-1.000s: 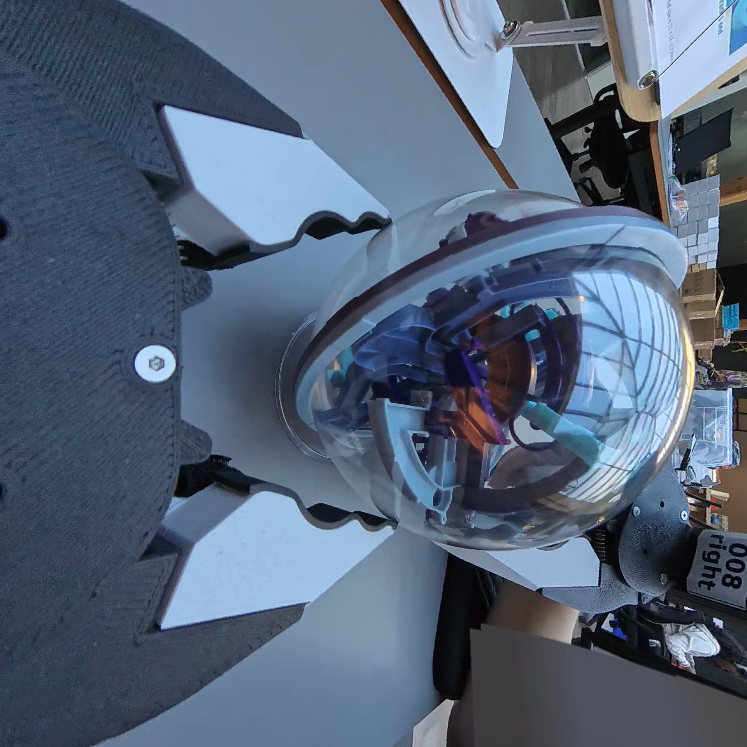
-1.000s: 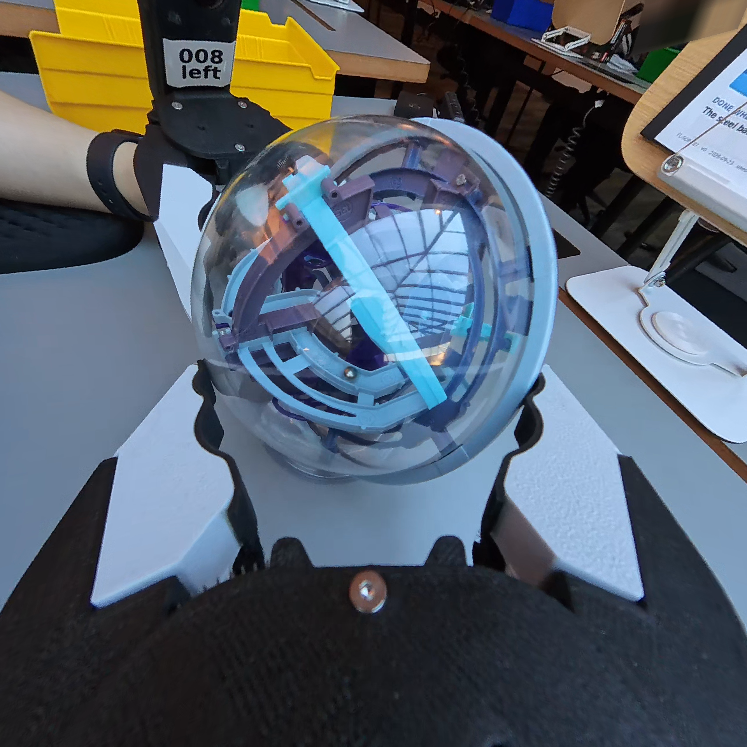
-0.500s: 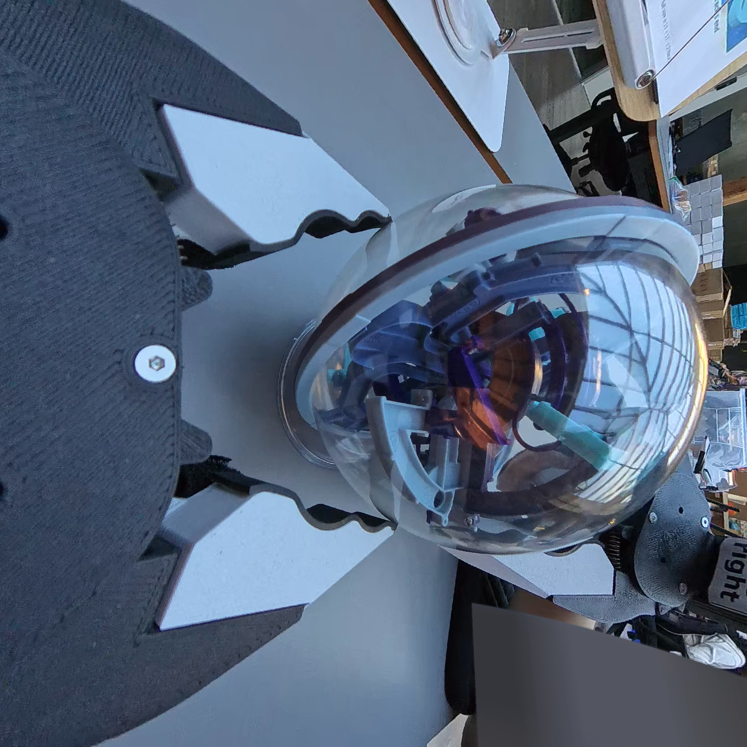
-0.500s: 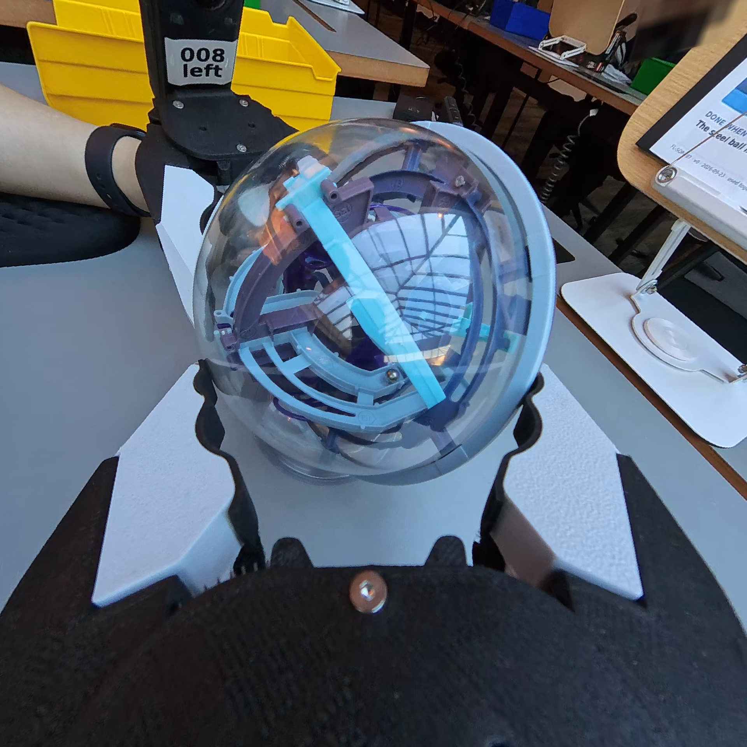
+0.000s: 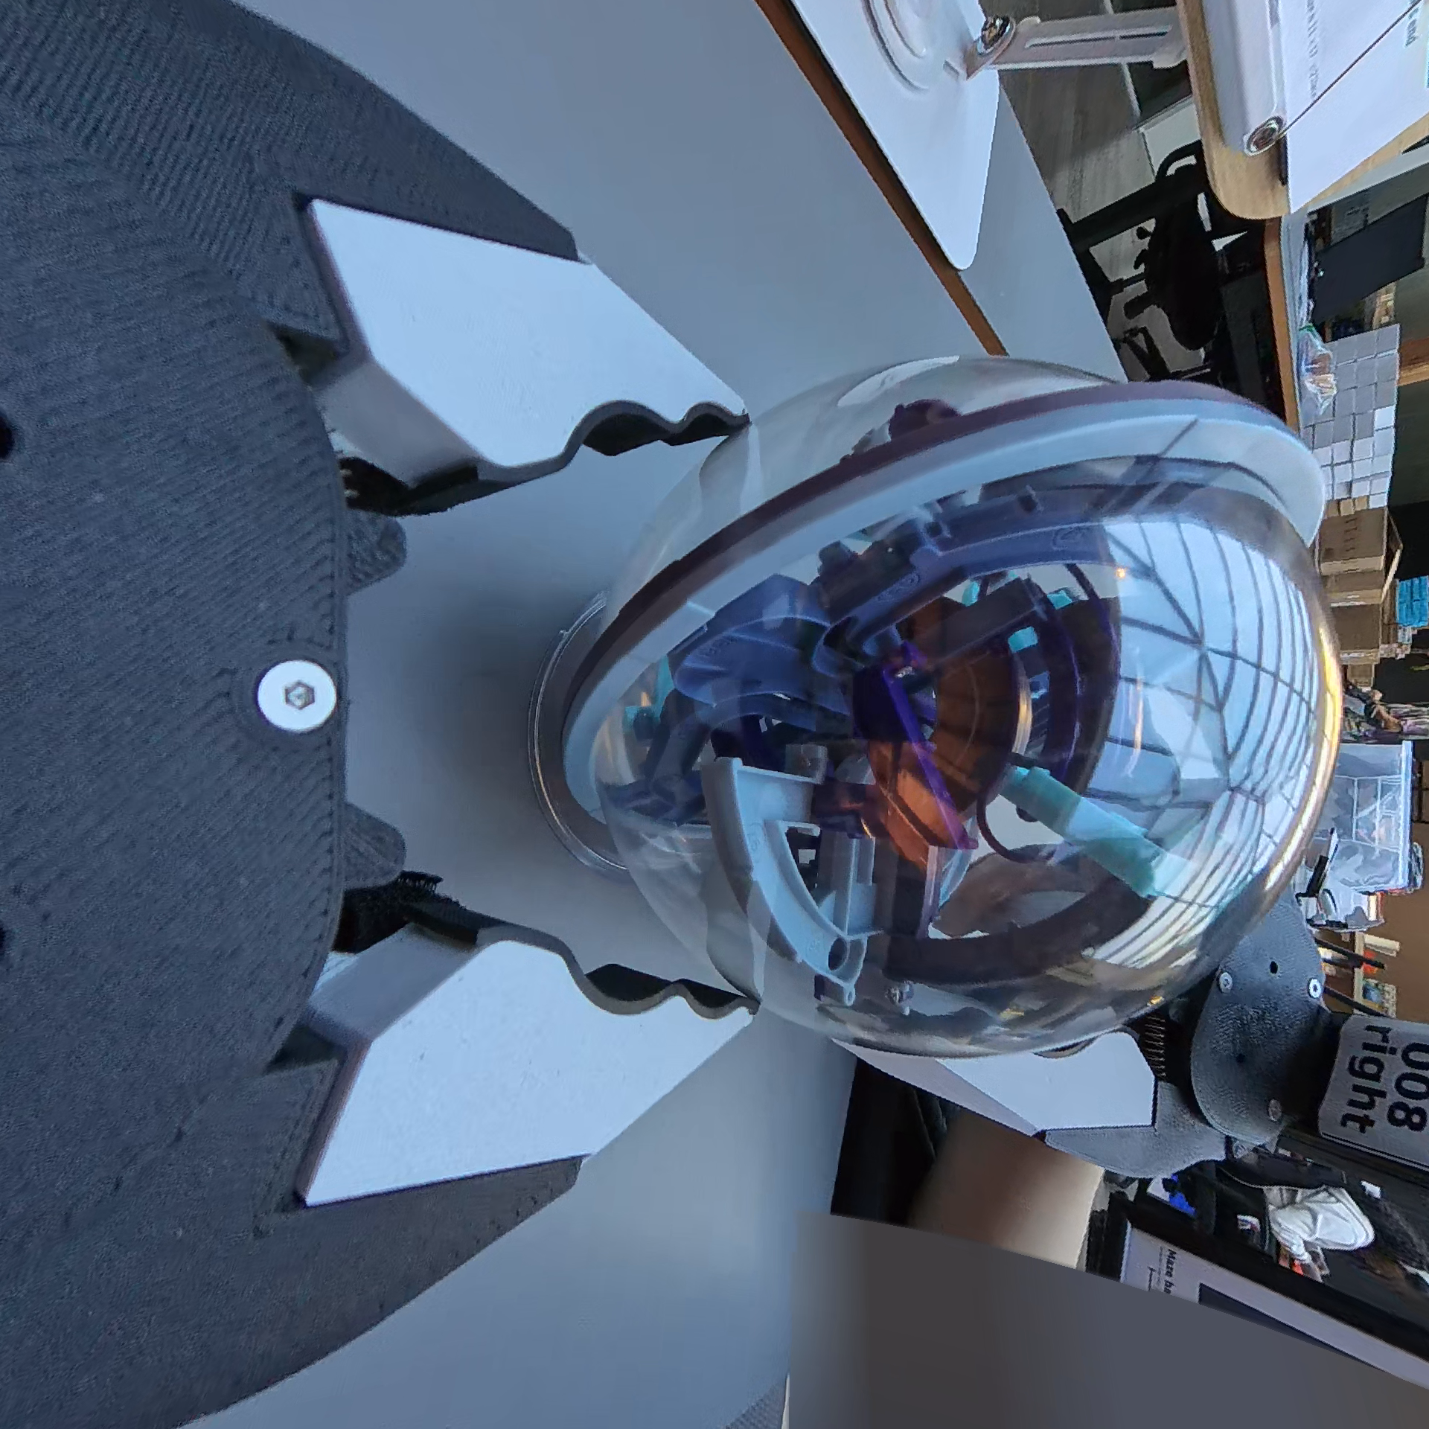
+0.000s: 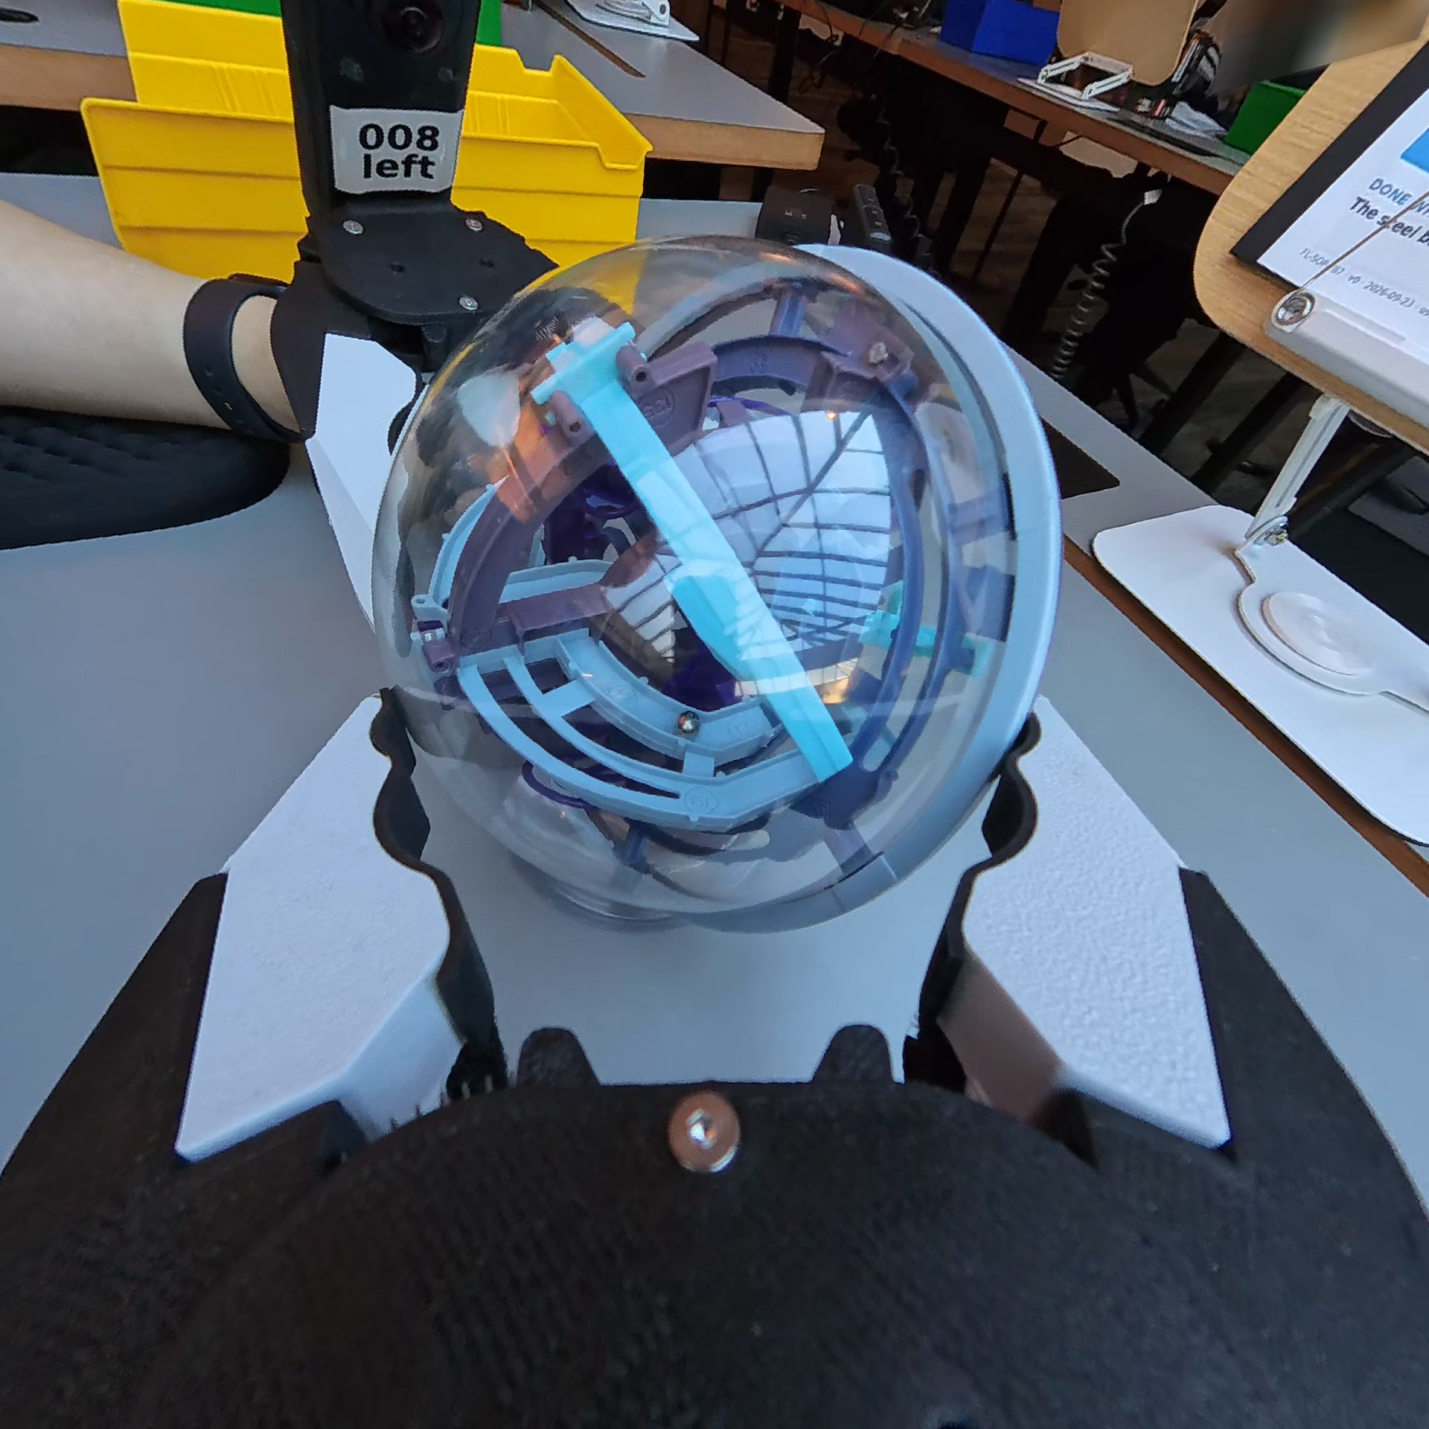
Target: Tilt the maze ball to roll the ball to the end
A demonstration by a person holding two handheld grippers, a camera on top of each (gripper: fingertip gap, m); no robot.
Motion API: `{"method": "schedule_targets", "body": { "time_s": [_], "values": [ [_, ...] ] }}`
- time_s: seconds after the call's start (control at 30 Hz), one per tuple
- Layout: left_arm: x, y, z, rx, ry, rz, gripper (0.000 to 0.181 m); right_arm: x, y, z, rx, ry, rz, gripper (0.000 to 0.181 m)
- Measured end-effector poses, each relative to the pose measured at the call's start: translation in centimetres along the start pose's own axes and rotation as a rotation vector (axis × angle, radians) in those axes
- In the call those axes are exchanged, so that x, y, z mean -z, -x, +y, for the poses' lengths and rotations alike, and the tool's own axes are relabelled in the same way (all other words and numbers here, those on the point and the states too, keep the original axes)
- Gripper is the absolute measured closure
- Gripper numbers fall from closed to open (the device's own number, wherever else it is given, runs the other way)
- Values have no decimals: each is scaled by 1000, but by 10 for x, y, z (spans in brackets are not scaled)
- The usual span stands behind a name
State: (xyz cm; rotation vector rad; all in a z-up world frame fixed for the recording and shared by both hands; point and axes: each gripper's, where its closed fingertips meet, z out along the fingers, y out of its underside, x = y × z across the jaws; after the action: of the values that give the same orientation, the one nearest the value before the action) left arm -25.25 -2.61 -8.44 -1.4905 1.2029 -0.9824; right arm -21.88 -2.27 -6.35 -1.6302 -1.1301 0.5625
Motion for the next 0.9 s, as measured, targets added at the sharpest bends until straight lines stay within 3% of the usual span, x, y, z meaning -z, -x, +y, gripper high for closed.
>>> {"method": "schedule_targets", "body": {
  "time_s": [0.73,0.9],
  "values": [
    [0,-3,2,94,14,51,45,-1,2,1,-94,36,-17,33],
    [0,-1,-1,20,-3,15,41,-3,4,3,-94,48,-19,33]
  ]
}}
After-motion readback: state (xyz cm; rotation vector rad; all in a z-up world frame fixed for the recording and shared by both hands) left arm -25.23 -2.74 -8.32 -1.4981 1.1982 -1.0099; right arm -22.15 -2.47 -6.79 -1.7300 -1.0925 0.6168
